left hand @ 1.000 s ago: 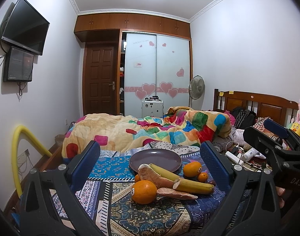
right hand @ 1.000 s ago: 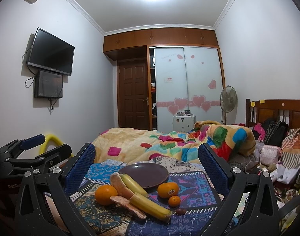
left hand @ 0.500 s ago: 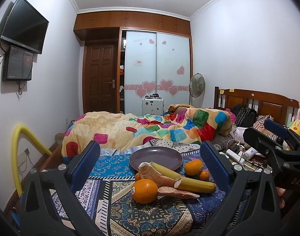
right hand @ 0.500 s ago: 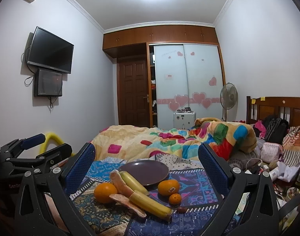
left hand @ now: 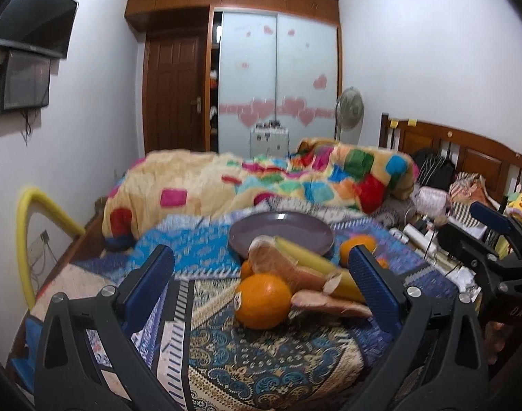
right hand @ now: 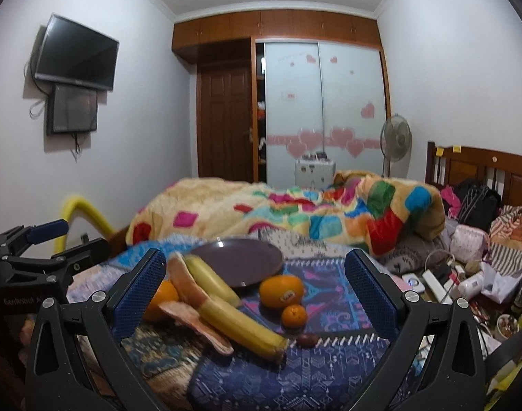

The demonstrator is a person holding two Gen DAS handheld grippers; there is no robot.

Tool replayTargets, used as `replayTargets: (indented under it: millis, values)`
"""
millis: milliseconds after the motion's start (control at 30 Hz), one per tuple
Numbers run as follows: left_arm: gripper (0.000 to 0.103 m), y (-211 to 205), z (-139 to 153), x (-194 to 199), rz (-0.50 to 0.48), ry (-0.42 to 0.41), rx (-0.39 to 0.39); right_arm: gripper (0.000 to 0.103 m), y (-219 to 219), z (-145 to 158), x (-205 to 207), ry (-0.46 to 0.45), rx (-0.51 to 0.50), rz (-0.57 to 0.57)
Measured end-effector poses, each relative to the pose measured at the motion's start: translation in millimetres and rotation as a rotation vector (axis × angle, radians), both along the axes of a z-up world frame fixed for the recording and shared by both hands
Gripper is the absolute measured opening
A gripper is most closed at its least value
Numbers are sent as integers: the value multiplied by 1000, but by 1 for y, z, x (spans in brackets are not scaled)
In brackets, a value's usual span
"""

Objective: Organize fruits
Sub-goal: 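Close left gripper on the large orange while right gripper grasps the yellow banana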

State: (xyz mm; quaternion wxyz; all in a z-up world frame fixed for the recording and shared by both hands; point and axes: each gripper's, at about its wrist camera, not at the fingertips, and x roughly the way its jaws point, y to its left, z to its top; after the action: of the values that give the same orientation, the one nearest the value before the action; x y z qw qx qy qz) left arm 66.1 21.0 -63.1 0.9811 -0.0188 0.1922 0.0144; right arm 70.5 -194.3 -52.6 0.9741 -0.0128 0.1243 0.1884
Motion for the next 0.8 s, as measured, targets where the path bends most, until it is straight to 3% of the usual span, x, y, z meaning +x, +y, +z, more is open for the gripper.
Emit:
replayTargets:
  millis: [367, 500, 667, 800]
  values:
    - [102, 14, -59, 43, -2, 181, -13, 103, 7, -43, 37, 168, -87, 43]
    - [92, 12, -67, 51, -14, 216, -5, 103, 14, -53, 48, 210, -114, 97]
    - [84, 10, -77, 59, -46, 255, -11, 88, 22, -64, 59, 276, -158, 173]
    - [84, 11, -81, 63, -55, 262, -22, 86, 23, -69, 67, 305, -169, 216]
